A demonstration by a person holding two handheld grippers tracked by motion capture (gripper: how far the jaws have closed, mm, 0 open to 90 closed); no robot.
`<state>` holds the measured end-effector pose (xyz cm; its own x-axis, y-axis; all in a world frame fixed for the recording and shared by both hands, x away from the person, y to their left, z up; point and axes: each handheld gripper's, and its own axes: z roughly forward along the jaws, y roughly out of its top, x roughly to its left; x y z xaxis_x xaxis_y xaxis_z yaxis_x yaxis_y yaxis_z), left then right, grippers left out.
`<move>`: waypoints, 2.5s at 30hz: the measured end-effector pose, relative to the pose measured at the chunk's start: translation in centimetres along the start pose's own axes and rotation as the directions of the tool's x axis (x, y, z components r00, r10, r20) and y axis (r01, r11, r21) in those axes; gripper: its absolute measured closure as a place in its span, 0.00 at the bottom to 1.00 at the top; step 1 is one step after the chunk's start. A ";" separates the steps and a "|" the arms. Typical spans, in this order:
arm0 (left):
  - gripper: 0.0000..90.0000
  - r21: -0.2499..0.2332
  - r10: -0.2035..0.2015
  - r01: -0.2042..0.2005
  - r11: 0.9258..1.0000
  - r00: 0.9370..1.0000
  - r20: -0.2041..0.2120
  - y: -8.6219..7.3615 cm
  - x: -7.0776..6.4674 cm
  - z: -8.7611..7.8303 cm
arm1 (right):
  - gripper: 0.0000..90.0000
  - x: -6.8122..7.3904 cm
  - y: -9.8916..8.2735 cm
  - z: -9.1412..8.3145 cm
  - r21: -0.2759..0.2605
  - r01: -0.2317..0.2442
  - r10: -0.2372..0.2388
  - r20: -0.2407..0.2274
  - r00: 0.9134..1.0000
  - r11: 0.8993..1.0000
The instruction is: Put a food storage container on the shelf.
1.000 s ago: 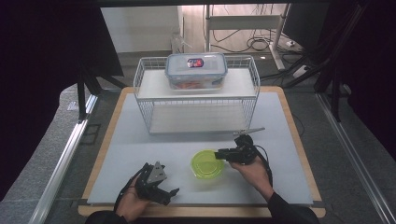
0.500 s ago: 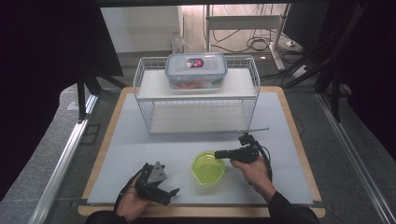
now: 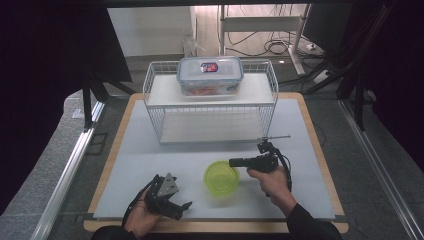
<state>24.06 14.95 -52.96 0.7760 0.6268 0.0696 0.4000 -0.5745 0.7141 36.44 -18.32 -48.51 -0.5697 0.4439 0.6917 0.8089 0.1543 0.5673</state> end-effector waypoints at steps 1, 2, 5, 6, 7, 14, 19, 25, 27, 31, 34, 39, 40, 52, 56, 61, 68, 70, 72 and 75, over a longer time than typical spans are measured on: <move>0.06 0.000 0.000 0.000 1.000 1.000 0.000 0.0 0.0 0.0 | 0.94 0.0 0.0 -0.1 -0.005 0.002 -0.002 0.001 1.000 1.000; 0.06 0.000 0.000 0.000 1.000 1.000 0.000 0.0 0.0 0.0 | 0.94 0.1 0.2 -0.4 -0.018 -0.002 0.001 -0.009 1.000 1.000; 0.06 -0.001 0.000 0.000 1.000 1.000 -0.001 0.0 0.0 0.0 | 0.94 0.1 0.3 -0.6 -0.030 -0.007 0.006 -0.021 1.000 1.000; 0.06 -0.002 0.000 0.000 1.000 1.000 -0.001 0.0 0.0 0.0 | 0.94 0.2 0.4 -0.7 -0.036 -0.010 0.009 -0.028 1.000 0.999; 0.06 -0.002 -0.001 0.001 1.000 1.000 -0.001 0.0 0.0 0.0 | 0.94 0.2 0.5 -0.8 -0.042 -0.014 0.013 -0.035 0.999 0.999; 0.05 -0.017 -0.009 0.009 1.000 1.000 -0.006 0.0 0.1 -0.2 | 0.94 0.8 1.2 -1.6 -0.076 -0.021 0.016 -0.067 0.998 0.997; 0.05 -0.031 -0.018 0.018 0.999 1.000 -0.008 0.0 0.2 -0.4 | 0.94 1.4 2.1 -2.5 -0.106 -0.010 0.001 -0.087 0.996 0.994; 0.05 -0.053 -0.029 0.028 0.998 1.000 -0.011 0.1 0.4 -0.6 | 0.94 2.6 3.5 -3.4 -0.141 0.002 -0.018 -0.108 0.994 0.990; 0.04 -0.058 -0.035 0.034 0.998 0.999 -0.009 0.1 0.4 -0.7 | 0.94 3.0 4.0 -3.7 -0.149 0.021 -0.037 -0.104 0.994 0.989; 0.04 -0.069 -0.039 0.039 0.997 0.999 -0.001 0.1 0.4 -0.8 | 0.94 3.7 5.0 -4.1 -0.169 0.035 -0.054 -0.107 0.993 0.985; 0.03 -0.082 -0.048 0.048 0.995 0.999 0.008 0.1 0.5 -0.9 | 0.94 4.0 5.7 -4.4 -0.186 0.032 -0.054 -0.115 0.992 0.982; 0.02 -0.120 -0.072 0.075 0.990 0.997 0.029 0.0 0.8 -1.2 | 0.94 4.7 6.7 -4.6 -0.211 0.028 -0.054 -0.121 0.991 0.977; 0.02 -0.130 -0.080 0.083 0.988 0.996 0.032 0.0 0.9 -1.3 | 0.94 4.8 6.9 -4.6 -0.214 0.031 -0.058 -0.123 0.991 0.976; 0.01 -0.145 -0.093 0.097 0.985 0.995 0.032 0.0 1.0 -1.3 | 0.94 7.0 9.9 -5.8 -0.260 0.030 -0.070 -0.147 0.987 0.965; 0.01 -0.146 -0.092 0.096 0.985 0.995 0.031 0.0 1.0 -1.3 | 0.94 7.9 11.1 -6.3 -0.270 0.036 -0.080 -0.154 0.985 0.962; 0.01 -0.144 -0.093 0.097 0.985 0.995 0.034 0.0 0.9 -1.3 | 0.94 9.1 12.7 -7.2 -0.290 0.040 -0.089 -0.157 0.984 0.956; 0.01 -0.133 -0.092 0.095 0.987 0.995 0.033 -0.1 0.9 -1.2 | 0.94 10.5 15.5 -8.2 -0.326 0.037 -0.089 -0.146 0.985 0.945; 0.01 -0.134 -0.092 0.095 0.986 0.995 0.032 -0.1 0.9 -1.2 | 0.94 10.7 16.3 -8.3 -0.333 0.037 -0.087 -0.137 0.987 0.942; 0.01 -0.135 -0.094 0.098 0.986 0.995 0.034 -0.1 0.9 -1.2 | 0.94 10.9 16.9 -8.3 -0.342 0.034 -0.084 -0.132 0.988 0.939; 0.01 -0.134 -0.094 0.098 0.986 0.995 0.035 -0.1 0.9 -1.2 | 0.94 11.1 18.0 -8.3 -0.354 0.036 -0.082 -0.115 0.990 0.935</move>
<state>24.14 16.20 -52.09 0.7517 0.6591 -0.0220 0.4047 -0.4347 0.8045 43.52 -17.97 -26.89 -0.6472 0.3250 0.6896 0.6840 -0.1519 0.7135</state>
